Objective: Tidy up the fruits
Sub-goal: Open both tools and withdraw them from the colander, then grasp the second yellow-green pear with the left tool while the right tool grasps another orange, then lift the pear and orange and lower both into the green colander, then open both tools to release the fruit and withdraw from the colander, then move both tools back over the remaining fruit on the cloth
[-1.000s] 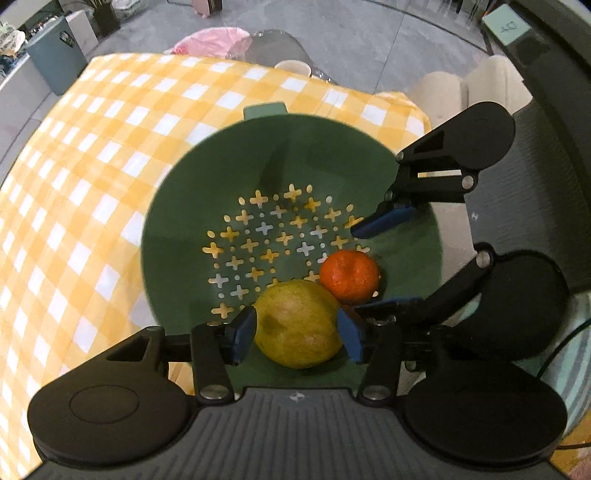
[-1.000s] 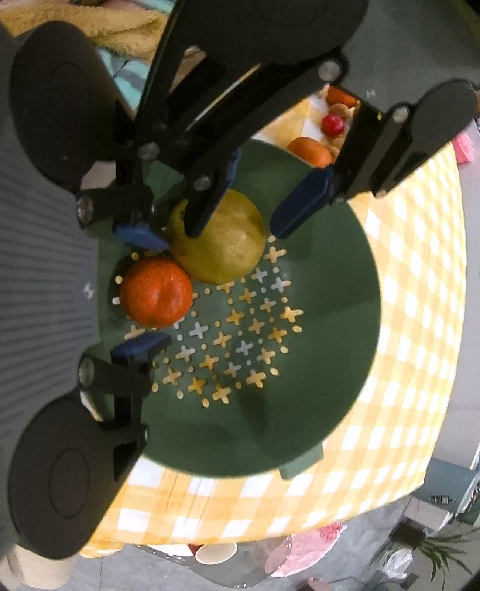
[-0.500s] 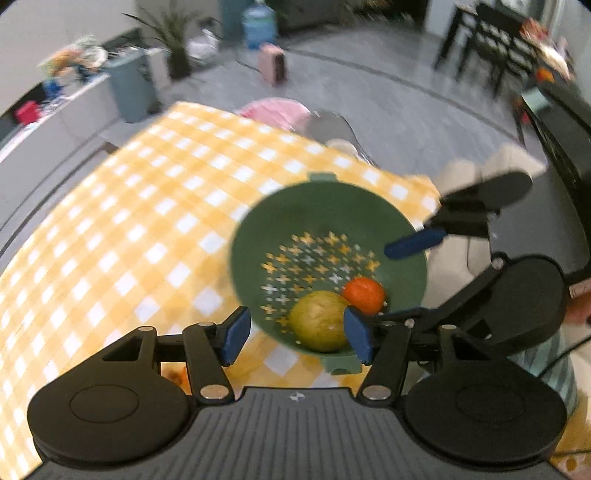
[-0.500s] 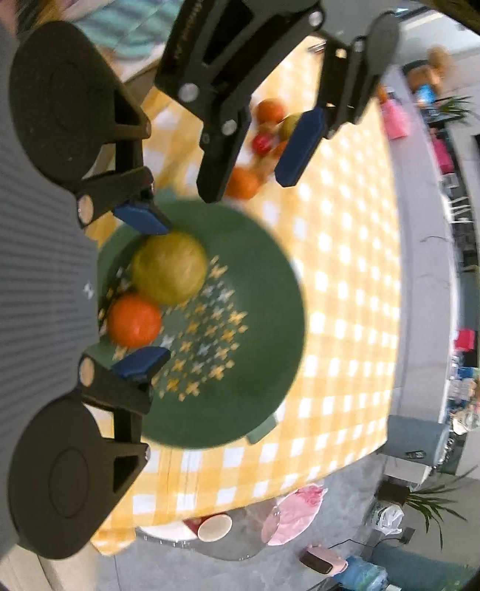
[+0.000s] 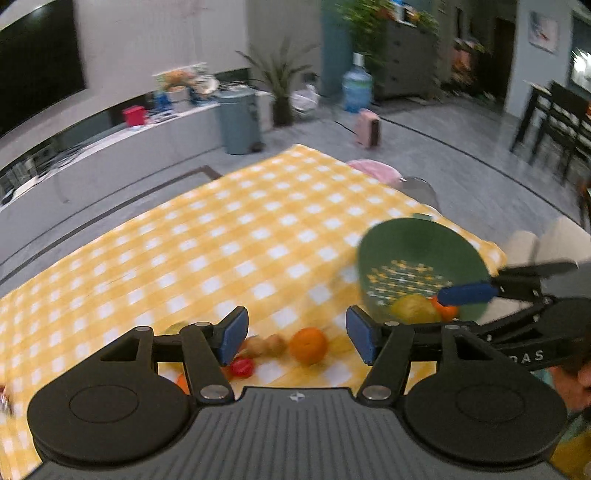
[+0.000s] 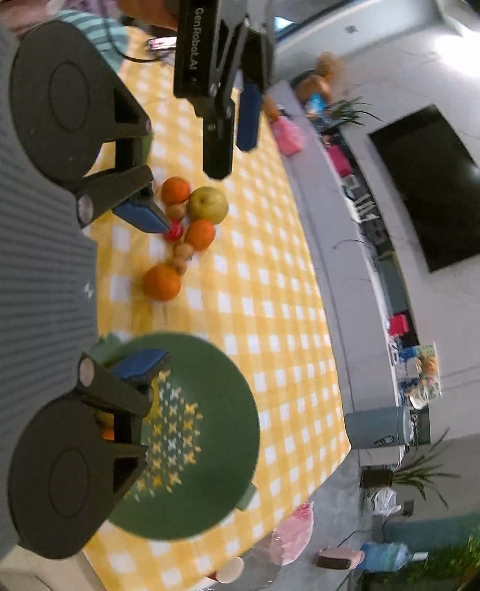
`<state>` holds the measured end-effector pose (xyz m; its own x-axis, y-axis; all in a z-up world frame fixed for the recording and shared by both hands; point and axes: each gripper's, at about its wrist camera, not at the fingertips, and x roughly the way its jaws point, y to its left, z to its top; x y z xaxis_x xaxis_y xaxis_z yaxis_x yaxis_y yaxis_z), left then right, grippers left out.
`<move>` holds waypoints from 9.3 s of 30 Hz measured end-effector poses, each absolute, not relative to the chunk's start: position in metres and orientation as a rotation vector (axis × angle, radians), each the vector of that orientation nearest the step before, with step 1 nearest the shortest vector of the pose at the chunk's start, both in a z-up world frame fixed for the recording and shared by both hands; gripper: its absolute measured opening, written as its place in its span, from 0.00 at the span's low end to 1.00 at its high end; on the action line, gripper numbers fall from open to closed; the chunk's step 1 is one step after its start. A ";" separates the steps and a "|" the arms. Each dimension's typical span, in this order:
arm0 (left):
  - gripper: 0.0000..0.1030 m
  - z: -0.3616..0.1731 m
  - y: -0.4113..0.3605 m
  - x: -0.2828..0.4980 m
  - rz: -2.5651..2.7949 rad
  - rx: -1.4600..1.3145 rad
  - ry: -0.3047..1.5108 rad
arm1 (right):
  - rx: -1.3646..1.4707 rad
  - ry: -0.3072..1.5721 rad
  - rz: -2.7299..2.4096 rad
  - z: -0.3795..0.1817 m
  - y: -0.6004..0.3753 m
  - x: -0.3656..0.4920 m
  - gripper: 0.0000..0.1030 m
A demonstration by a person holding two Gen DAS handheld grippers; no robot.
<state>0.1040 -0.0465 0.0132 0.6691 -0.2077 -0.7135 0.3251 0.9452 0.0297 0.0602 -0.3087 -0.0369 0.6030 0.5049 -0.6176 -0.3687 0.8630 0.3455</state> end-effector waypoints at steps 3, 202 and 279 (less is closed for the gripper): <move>0.70 0.008 -0.024 0.098 -0.258 0.139 0.785 | 0.190 0.756 0.499 -0.045 -0.294 0.051 0.64; 0.83 -0.034 -0.142 0.181 -0.463 0.187 0.948 | -0.110 0.928 0.365 -0.090 -0.384 0.140 0.41; 0.69 -0.092 0.068 0.116 -0.113 -0.013 0.927 | -0.018 0.795 0.487 -0.090 -0.217 0.061 0.45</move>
